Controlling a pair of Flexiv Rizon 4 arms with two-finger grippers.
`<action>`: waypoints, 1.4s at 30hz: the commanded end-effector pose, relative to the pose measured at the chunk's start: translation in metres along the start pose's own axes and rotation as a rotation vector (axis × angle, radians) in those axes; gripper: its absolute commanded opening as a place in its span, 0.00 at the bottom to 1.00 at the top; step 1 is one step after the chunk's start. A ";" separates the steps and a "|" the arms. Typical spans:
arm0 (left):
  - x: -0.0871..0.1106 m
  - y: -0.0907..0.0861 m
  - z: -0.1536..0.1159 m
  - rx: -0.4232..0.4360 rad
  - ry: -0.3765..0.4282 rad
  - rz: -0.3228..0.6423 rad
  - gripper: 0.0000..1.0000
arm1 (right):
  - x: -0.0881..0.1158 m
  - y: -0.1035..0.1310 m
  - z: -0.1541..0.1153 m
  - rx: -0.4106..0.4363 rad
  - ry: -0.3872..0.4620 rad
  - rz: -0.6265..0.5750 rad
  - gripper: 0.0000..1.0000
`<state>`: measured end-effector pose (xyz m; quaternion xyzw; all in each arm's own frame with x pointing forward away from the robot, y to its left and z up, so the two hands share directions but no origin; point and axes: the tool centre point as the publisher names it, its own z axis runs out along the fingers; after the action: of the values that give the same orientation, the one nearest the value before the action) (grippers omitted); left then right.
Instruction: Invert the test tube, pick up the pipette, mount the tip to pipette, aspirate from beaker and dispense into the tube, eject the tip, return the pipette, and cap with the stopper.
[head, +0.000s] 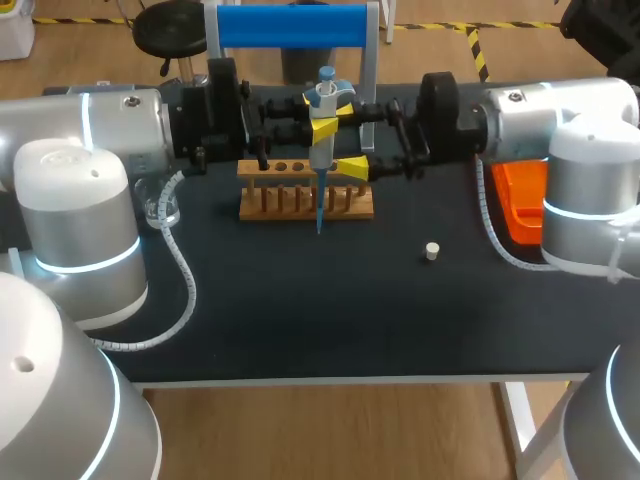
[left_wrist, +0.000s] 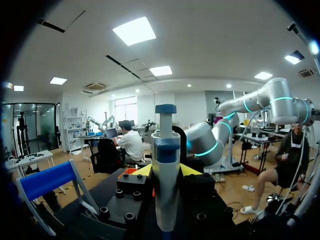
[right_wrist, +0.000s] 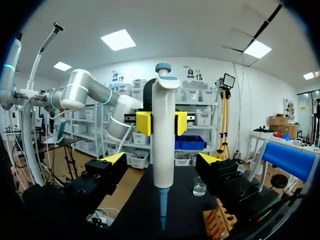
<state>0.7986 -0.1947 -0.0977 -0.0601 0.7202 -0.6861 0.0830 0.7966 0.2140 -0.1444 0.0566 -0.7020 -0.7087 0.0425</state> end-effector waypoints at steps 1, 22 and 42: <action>0.000 0.000 0.000 0.002 0.000 0.001 0.00 | -0.003 0.000 0.009 0.005 0.001 0.004 0.86; 0.000 0.000 0.000 0.002 0.000 0.001 0.00 | -0.005 0.004 0.025 -0.004 -0.001 0.015 0.77; 0.000 0.000 0.000 0.002 0.000 0.001 0.00 | -0.003 0.007 0.030 -0.017 0.004 0.014 0.52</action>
<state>0.7986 -0.1946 -0.0976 -0.0600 0.7205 -0.6859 0.0829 0.7968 0.2430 -0.1369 0.0543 -0.6965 -0.7136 0.0514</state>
